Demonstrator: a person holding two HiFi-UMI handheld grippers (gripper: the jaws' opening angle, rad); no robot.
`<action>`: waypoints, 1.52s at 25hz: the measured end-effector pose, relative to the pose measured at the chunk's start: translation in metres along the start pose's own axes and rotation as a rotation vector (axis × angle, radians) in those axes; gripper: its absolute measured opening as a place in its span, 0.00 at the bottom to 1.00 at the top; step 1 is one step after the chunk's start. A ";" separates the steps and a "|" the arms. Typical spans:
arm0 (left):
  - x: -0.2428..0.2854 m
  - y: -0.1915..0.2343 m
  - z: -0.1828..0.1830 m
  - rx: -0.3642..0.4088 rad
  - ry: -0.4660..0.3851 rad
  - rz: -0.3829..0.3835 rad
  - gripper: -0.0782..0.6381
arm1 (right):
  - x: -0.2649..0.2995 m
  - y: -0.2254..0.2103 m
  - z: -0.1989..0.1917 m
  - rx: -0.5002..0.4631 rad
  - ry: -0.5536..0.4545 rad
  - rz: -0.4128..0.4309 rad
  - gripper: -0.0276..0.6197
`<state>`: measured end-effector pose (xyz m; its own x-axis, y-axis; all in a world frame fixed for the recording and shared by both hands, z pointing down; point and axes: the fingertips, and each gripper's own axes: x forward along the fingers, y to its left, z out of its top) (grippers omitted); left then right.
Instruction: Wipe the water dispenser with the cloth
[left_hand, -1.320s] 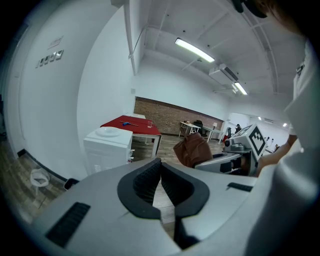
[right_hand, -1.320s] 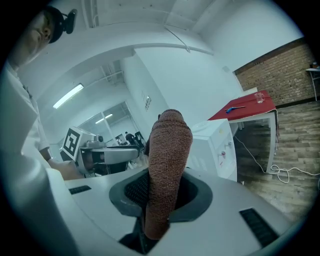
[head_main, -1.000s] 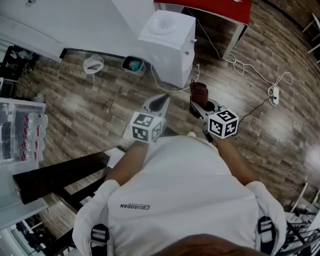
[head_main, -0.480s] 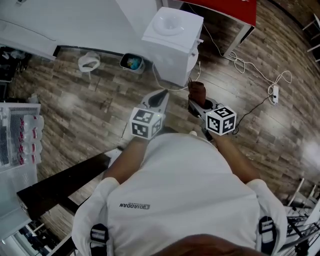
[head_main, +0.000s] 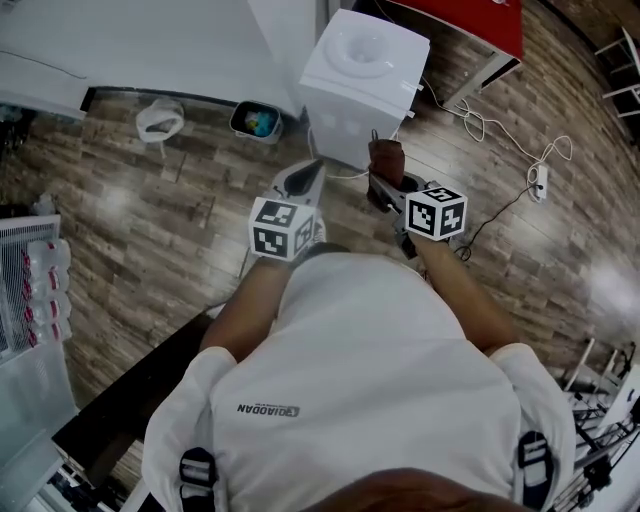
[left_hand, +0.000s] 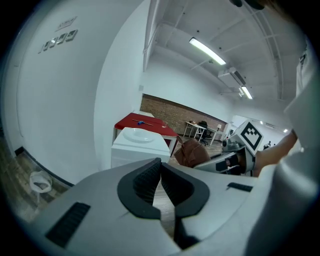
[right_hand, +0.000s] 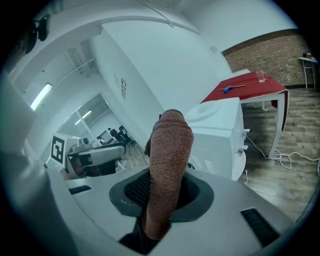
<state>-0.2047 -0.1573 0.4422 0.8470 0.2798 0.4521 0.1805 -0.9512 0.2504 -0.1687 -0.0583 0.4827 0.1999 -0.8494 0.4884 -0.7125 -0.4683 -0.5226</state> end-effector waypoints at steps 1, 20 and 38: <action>0.001 0.009 0.001 -0.003 0.000 -0.003 0.11 | 0.012 -0.001 0.005 0.017 0.007 -0.004 0.15; -0.008 0.107 -0.002 0.046 0.060 -0.113 0.11 | 0.211 -0.040 0.129 0.196 -0.083 -0.174 0.15; -0.014 0.105 -0.003 -0.002 0.038 -0.069 0.11 | 0.226 -0.044 0.144 0.259 -0.093 -0.150 0.15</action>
<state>-0.1987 -0.2609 0.4645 0.8132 0.3493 0.4656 0.2368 -0.9293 0.2835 0.0050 -0.2648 0.5153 0.3592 -0.7793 0.5134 -0.4780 -0.6261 -0.6160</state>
